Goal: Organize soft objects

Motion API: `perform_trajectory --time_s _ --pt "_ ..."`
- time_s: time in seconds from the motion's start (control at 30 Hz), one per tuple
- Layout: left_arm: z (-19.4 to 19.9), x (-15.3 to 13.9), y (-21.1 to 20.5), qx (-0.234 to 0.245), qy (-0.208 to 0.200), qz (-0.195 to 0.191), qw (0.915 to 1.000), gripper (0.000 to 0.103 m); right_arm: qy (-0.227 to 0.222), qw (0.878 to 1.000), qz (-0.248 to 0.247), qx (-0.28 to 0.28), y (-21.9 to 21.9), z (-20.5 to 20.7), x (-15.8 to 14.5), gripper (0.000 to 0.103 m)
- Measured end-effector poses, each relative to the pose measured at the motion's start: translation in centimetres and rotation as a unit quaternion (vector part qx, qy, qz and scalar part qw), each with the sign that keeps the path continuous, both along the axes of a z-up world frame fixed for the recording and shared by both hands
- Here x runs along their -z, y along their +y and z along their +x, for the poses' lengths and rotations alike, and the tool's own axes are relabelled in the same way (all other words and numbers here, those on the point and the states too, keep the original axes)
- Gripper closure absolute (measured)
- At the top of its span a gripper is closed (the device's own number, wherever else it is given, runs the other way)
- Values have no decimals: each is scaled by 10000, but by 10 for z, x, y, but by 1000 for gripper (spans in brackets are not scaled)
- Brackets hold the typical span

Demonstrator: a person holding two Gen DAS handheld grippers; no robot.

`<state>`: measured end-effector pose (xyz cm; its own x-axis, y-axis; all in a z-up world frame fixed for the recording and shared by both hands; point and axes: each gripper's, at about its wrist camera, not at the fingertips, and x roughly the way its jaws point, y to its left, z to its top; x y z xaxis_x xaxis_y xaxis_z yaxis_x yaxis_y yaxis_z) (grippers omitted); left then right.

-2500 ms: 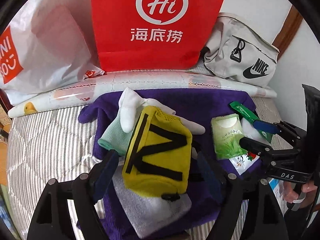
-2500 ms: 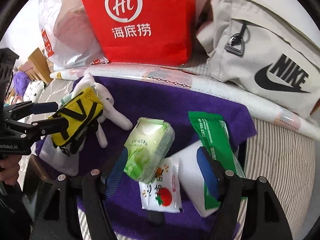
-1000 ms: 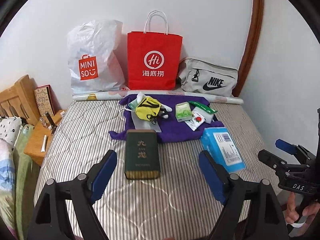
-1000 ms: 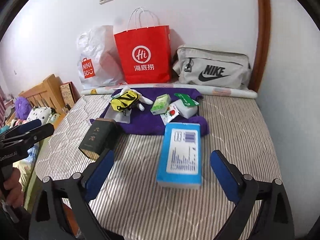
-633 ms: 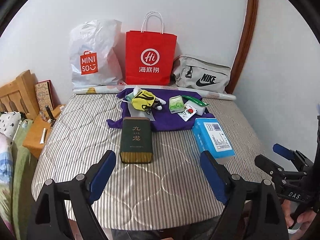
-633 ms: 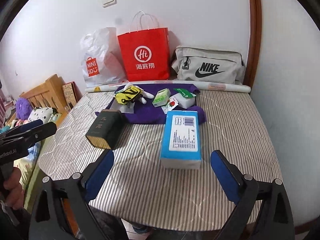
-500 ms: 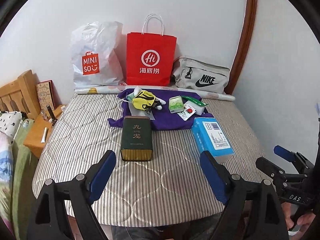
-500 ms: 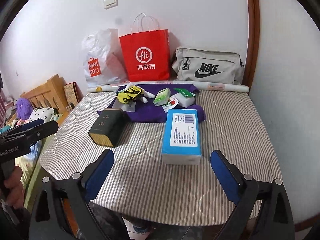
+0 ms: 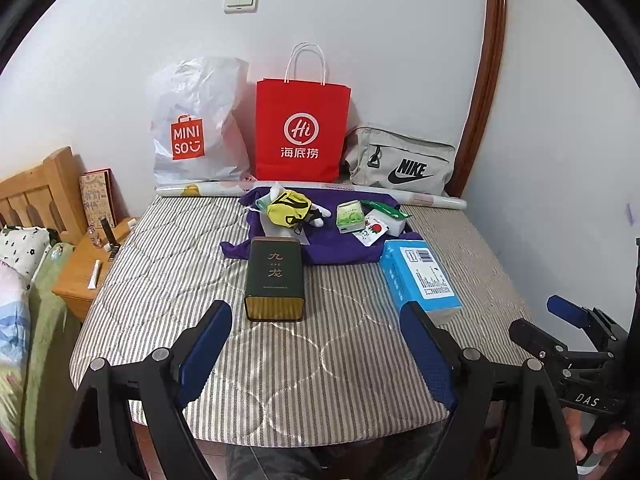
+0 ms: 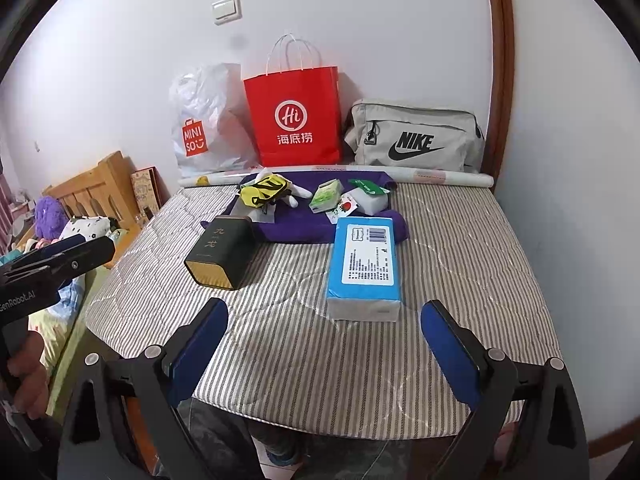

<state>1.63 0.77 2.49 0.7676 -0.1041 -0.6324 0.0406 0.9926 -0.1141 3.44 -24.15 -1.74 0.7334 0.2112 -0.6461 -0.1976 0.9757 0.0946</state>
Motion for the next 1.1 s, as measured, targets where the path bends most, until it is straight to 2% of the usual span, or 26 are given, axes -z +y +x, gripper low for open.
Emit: perform_trajectory --time_s 1.1 --pt "-6 0 -9 88 15 121 9999 18 -54 10000 19 19 -5 -12 -7 7"
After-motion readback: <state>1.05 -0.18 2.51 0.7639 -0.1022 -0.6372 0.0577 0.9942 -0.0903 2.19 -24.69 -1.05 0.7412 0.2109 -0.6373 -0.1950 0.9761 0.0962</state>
